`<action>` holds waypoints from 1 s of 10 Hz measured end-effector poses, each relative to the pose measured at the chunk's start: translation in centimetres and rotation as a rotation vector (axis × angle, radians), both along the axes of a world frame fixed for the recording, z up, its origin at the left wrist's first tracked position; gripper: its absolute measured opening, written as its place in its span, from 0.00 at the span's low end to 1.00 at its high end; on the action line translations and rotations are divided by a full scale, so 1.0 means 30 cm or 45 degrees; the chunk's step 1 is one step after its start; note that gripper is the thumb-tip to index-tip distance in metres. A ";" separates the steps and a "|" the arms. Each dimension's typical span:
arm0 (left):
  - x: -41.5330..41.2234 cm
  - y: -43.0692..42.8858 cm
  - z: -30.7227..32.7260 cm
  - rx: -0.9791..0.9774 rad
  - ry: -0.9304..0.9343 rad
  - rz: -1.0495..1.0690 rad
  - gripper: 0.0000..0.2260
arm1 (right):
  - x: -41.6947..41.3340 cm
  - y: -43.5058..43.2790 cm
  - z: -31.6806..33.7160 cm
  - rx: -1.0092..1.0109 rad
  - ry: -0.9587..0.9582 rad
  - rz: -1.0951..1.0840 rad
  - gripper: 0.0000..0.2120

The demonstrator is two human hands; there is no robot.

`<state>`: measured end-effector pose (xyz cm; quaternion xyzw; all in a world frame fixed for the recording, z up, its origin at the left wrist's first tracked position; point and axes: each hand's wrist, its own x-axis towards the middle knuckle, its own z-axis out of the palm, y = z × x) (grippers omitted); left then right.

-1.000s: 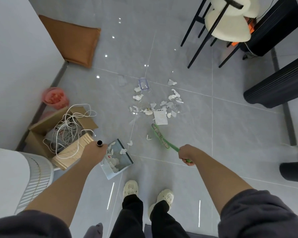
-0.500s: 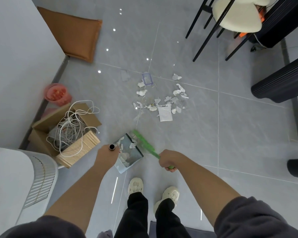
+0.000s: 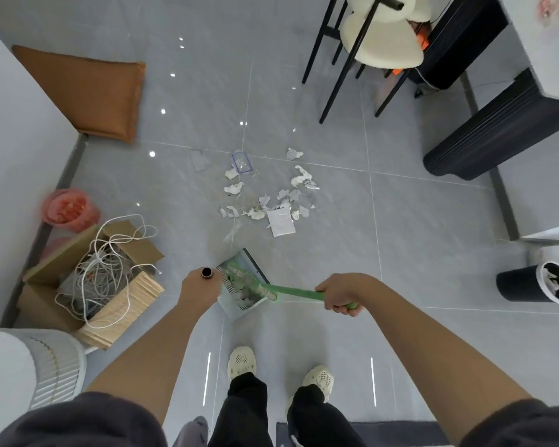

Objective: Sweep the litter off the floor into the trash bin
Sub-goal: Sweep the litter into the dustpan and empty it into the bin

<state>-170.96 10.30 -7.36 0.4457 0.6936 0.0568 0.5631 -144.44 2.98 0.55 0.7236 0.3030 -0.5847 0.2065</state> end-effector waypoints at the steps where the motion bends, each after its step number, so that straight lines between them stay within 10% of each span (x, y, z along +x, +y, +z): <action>1: 0.129 0.051 0.105 0.032 -0.040 -0.114 0.11 | 0.081 -0.080 0.100 0.039 -0.055 -0.201 0.23; 10: 1.934 -0.179 0.433 0.346 -0.308 -0.645 0.07 | 1.440 -1.019 0.392 0.579 -0.176 -1.472 0.27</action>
